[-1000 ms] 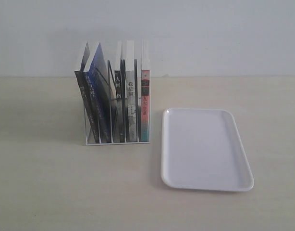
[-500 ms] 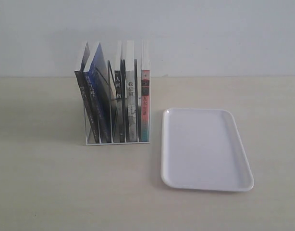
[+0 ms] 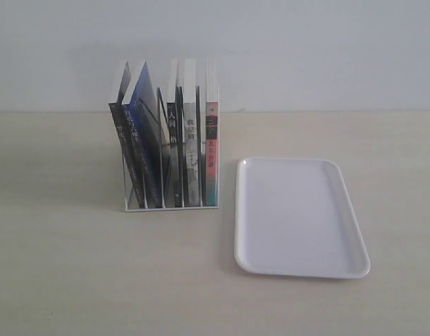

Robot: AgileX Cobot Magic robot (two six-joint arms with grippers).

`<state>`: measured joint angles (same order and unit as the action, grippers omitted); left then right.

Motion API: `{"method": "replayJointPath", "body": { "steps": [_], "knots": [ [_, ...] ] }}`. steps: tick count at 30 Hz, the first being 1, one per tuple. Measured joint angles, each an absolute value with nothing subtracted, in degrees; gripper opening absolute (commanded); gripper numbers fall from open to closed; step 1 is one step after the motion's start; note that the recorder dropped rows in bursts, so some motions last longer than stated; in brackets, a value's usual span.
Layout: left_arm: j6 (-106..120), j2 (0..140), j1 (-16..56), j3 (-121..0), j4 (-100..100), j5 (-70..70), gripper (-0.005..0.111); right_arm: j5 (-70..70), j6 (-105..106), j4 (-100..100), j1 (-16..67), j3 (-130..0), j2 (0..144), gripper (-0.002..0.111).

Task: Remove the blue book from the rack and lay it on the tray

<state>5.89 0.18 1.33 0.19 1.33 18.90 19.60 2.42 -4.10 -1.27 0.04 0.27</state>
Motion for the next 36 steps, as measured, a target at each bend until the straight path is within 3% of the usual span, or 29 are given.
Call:
{"method": "replayJointPath", "body": {
  "steps": [12,27,36],
  "knots": [
    [5.9,0.2,1.3,0.2,1.3,18.9,0.005,15.8,2.4,-4.1,-1.3,0.0,0.3,0.000],
    [5.9,0.2,1.3,0.2,1.3,18.9,0.005,-17.5,2.4,-4.1,-1.3,0.0,0.3,0.000],
    [5.9,0.2,1.3,0.2,1.3,18.9,0.005,-9.0,3.9,-4.1,-1.3,-6.9,0.2,0.000]
  ]
}}
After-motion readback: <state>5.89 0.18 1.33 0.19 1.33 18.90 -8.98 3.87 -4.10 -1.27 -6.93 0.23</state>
